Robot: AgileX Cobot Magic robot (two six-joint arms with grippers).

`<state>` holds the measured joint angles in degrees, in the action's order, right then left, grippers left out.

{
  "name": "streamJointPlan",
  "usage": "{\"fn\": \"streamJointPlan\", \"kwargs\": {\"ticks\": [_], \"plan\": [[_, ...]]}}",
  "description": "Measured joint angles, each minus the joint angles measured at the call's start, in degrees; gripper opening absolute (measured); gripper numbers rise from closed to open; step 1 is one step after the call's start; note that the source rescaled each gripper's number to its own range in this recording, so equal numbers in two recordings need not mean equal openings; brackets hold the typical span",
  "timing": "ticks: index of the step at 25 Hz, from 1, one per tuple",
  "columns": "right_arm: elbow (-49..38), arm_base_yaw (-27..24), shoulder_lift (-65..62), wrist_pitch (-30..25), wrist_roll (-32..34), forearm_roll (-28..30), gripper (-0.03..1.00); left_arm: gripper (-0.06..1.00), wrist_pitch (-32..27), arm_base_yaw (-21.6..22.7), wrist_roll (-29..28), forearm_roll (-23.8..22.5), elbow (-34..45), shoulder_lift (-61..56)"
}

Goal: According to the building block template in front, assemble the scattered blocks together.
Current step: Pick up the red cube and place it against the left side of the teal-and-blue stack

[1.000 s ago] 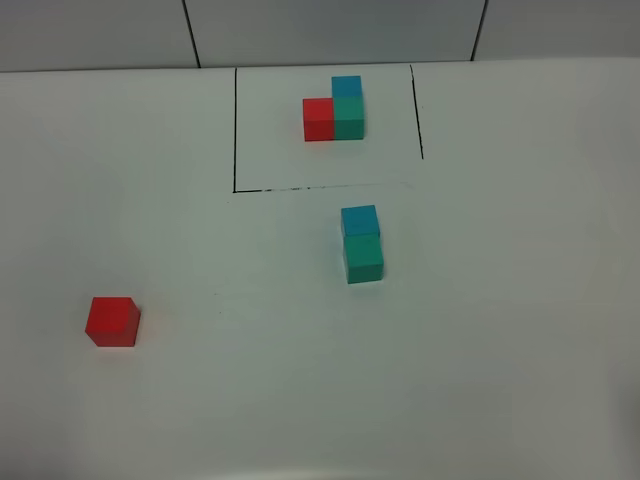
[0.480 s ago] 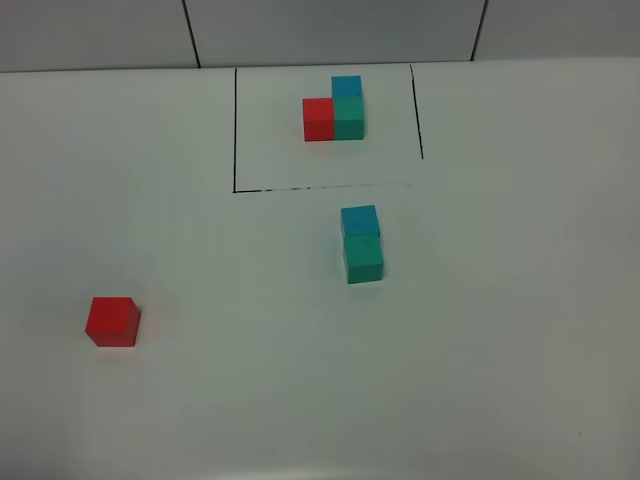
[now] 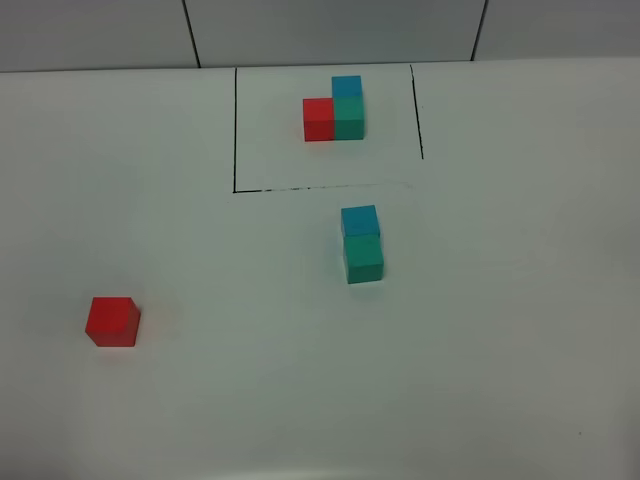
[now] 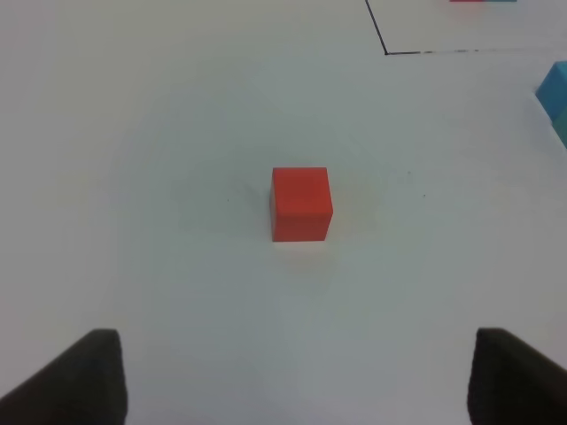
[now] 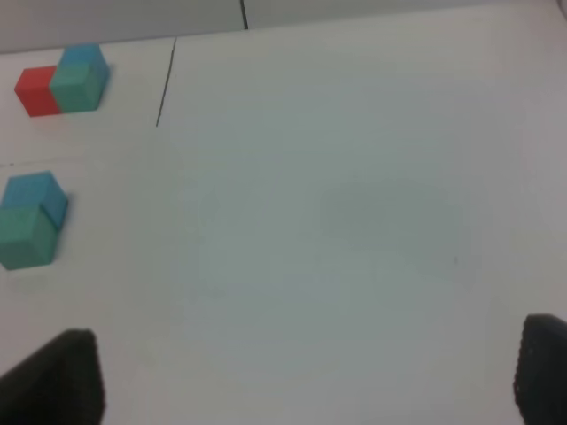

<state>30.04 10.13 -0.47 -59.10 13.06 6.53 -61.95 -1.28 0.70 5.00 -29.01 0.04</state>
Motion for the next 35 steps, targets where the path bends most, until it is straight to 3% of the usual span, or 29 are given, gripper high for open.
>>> {"fn": "streamJointPlan", "kwargs": {"ticks": [14,35], "plan": [[-1.1,0.4,0.0,-2.7,-0.6,0.3,1.0,0.88,0.0,0.0,0.0,0.0,0.0,0.0],[-1.1,-0.7,0.0,-2.7,-0.6,0.8,0.86,0.88,0.0,0.0,0.0,0.0,0.0,0.0]]}}
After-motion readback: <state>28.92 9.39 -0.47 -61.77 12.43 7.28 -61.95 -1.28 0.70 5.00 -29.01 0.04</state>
